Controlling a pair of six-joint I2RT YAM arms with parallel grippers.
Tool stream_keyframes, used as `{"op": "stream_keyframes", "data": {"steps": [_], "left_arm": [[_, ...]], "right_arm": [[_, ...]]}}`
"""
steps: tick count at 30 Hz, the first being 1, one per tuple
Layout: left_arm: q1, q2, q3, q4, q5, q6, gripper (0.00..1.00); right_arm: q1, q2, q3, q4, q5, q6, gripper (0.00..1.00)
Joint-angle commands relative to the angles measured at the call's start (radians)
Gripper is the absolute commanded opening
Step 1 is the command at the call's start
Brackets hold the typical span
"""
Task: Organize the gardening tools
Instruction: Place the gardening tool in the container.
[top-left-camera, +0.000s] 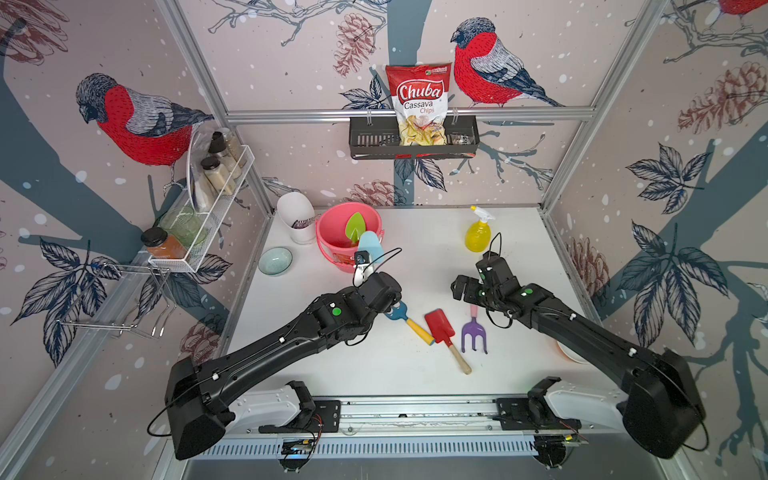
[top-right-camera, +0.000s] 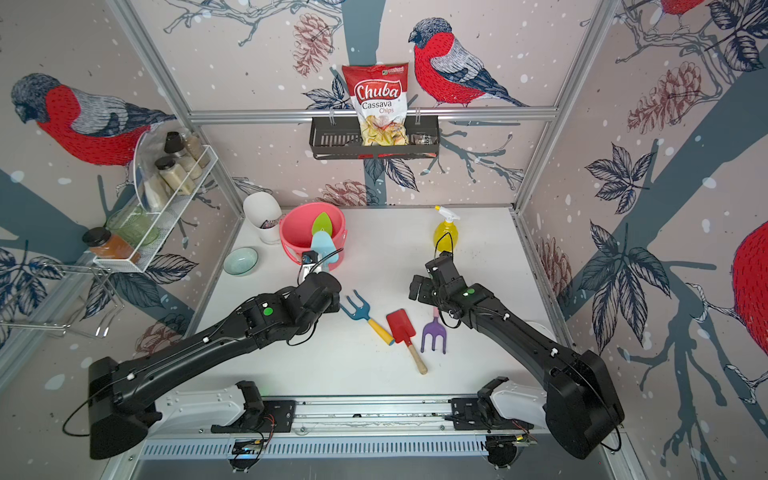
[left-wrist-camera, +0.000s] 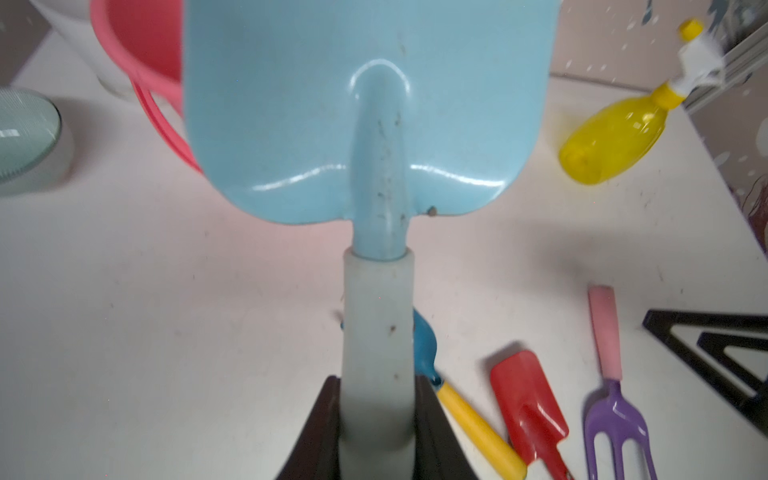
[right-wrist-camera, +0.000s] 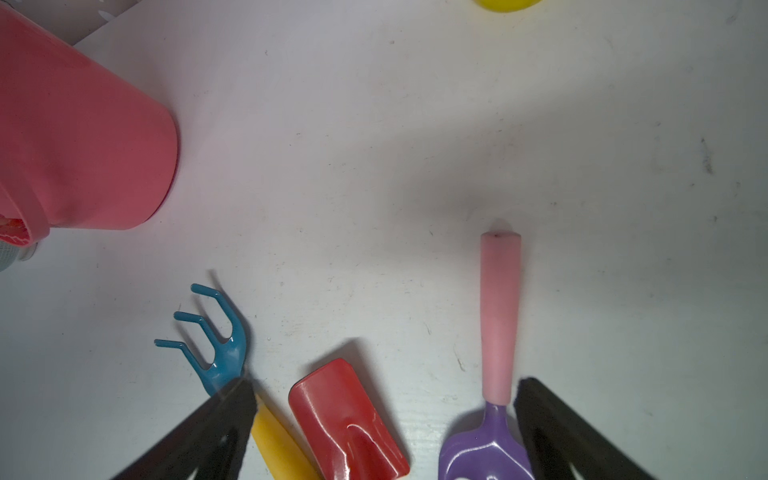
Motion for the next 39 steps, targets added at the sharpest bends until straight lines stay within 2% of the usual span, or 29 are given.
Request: {"op": "stream_keyframes", "data": {"steps": [1,4,7,12,16,25,31,39], "left_arm": [[0.075,0.016,0.028,0.289,-0.137,0.267,0.0],[0.179,0.024,0.006,0.542,-0.069,0.427,0.0],[0.276,0.071,0.016,0.712,0.012,0.543,0.0],[0.428,0.177,0.046,0.879,0.14,0.603,0.0],[0.5,0.275,0.02,1.034,0.238,0.641,0.0],[0.55,0.452,-0.052,1.288,0.296,0.67,0.0],[0.551,0.522,-0.082,1.343,0.281,0.681,0.0],[0.551,0.538,-0.111,1.367,0.258,0.665,0.02]], "right_arm": [[0.007,-0.005,0.0,0.018,-0.001,0.021,1.0],[0.008,-0.013,-0.002,0.017,0.004,0.026,1.0],[0.009,-0.025,-0.007,0.012,0.008,0.032,1.0],[0.01,-0.049,-0.026,0.012,0.01,0.043,1.0],[0.011,-0.057,-0.039,0.013,0.014,0.048,1.0],[0.01,-0.082,-0.029,-0.018,0.037,0.043,1.0],[0.005,-0.082,-0.031,-0.024,0.041,0.045,1.0],[0.002,-0.069,-0.026,-0.018,0.038,0.041,1.0]]}}
